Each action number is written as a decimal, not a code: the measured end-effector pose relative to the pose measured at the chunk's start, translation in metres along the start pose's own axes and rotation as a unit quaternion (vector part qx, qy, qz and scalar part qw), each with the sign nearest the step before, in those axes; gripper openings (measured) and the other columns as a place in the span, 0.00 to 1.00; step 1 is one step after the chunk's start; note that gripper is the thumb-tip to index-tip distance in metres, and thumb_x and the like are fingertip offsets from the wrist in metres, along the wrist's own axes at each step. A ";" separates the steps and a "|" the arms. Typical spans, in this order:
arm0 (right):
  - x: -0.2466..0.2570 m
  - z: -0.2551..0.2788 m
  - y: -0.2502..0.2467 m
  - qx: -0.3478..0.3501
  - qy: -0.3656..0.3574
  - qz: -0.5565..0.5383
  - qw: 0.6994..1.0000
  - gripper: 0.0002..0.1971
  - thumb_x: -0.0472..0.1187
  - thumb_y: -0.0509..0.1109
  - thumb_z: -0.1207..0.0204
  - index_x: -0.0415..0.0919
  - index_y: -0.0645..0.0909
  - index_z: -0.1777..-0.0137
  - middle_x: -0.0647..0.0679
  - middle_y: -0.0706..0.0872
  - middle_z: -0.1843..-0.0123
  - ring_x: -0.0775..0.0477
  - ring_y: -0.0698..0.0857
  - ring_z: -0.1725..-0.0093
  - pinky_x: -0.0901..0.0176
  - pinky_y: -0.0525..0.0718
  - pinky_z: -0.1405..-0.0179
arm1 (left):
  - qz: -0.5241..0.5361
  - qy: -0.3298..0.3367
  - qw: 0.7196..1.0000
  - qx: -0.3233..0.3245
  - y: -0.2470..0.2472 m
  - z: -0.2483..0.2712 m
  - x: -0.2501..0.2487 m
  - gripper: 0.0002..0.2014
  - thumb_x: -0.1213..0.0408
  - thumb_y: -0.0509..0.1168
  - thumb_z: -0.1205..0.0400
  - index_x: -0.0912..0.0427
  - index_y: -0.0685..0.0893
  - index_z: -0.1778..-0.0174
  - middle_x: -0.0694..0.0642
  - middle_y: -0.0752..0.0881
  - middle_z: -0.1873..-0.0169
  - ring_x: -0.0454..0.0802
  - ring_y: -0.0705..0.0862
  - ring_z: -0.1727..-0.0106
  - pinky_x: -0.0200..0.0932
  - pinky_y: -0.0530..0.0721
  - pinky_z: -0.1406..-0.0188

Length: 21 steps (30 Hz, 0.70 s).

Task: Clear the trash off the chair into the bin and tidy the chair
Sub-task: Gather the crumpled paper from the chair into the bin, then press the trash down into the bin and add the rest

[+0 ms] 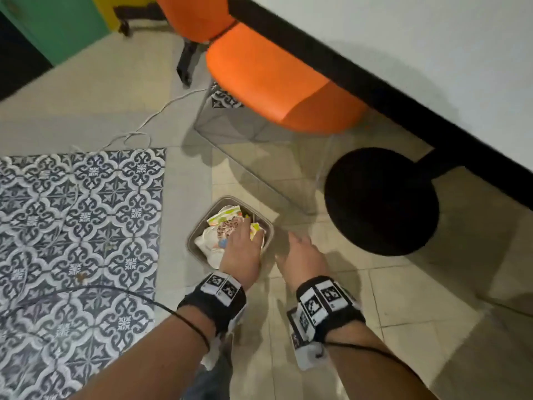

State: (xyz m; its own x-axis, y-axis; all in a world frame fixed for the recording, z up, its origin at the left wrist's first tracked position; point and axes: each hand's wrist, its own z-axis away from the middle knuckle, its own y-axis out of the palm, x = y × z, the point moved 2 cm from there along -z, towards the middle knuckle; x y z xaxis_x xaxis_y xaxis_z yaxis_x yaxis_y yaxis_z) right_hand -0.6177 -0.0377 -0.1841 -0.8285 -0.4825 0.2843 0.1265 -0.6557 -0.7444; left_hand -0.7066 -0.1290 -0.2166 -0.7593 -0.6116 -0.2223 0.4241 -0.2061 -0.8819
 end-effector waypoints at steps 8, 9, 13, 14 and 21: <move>-0.230 0.200 -0.051 -0.083 0.061 -0.079 0.992 0.22 0.49 0.61 0.20 0.47 0.70 0.26 0.46 0.77 0.29 0.45 0.78 0.32 0.53 0.75 0.35 | 0.053 0.205 0.977 -0.038 0.008 0.119 -0.268 0.25 0.68 0.77 0.39 0.65 0.83 0.45 0.76 0.78 0.38 0.74 0.80 0.39 0.66 0.83 0.45; -0.267 0.226 -0.054 -0.099 0.078 -0.100 0.987 0.21 0.48 0.61 0.20 0.47 0.72 0.27 0.47 0.78 0.30 0.45 0.78 0.33 0.54 0.75 0.35 | 0.052 0.236 0.970 -0.038 0.017 0.134 -0.305 0.25 0.68 0.78 0.40 0.64 0.83 0.46 0.75 0.80 0.40 0.74 0.81 0.41 0.66 0.84 0.49; -0.406 0.320 -0.062 -0.181 0.155 -0.164 0.957 0.17 0.45 0.61 0.20 0.47 0.79 0.33 0.46 0.83 0.35 0.44 0.82 0.37 0.56 0.77 0.38 | 0.073 0.343 0.936 -0.025 0.057 0.193 -0.445 0.19 0.68 0.75 0.38 0.62 0.84 0.51 0.71 0.83 0.44 0.70 0.85 0.46 0.60 0.87 0.54; -0.436 0.342 -0.061 -0.206 0.177 -0.176 0.946 0.15 0.46 0.61 0.20 0.47 0.81 0.36 0.46 0.85 0.38 0.44 0.83 0.39 0.56 0.78 0.40 | 0.076 0.362 0.929 -0.017 0.067 0.208 -0.477 0.15 0.64 0.71 0.33 0.60 0.84 0.50 0.69 0.83 0.43 0.68 0.84 0.44 0.58 0.87 0.52; -0.591 0.454 -0.030 -0.369 0.310 -0.297 0.824 0.09 0.45 0.66 0.23 0.55 0.85 0.47 0.51 0.90 0.52 0.48 0.88 0.55 0.53 0.87 0.55 | 0.009 0.480 0.873 0.083 0.138 0.277 -0.630 0.16 0.62 0.63 0.27 0.49 0.85 0.44 0.57 0.81 0.37 0.60 0.80 0.37 0.50 0.81 0.40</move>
State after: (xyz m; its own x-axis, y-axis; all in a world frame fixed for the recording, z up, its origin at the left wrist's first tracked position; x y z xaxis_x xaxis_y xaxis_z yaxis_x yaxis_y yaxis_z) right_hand 0.1161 0.0035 -0.0553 -0.7726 0.3366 0.5383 -0.5792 -0.0266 -0.8148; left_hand -0.0328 0.0161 -0.0831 -0.7815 0.2906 -0.5522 0.4460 -0.3587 -0.8200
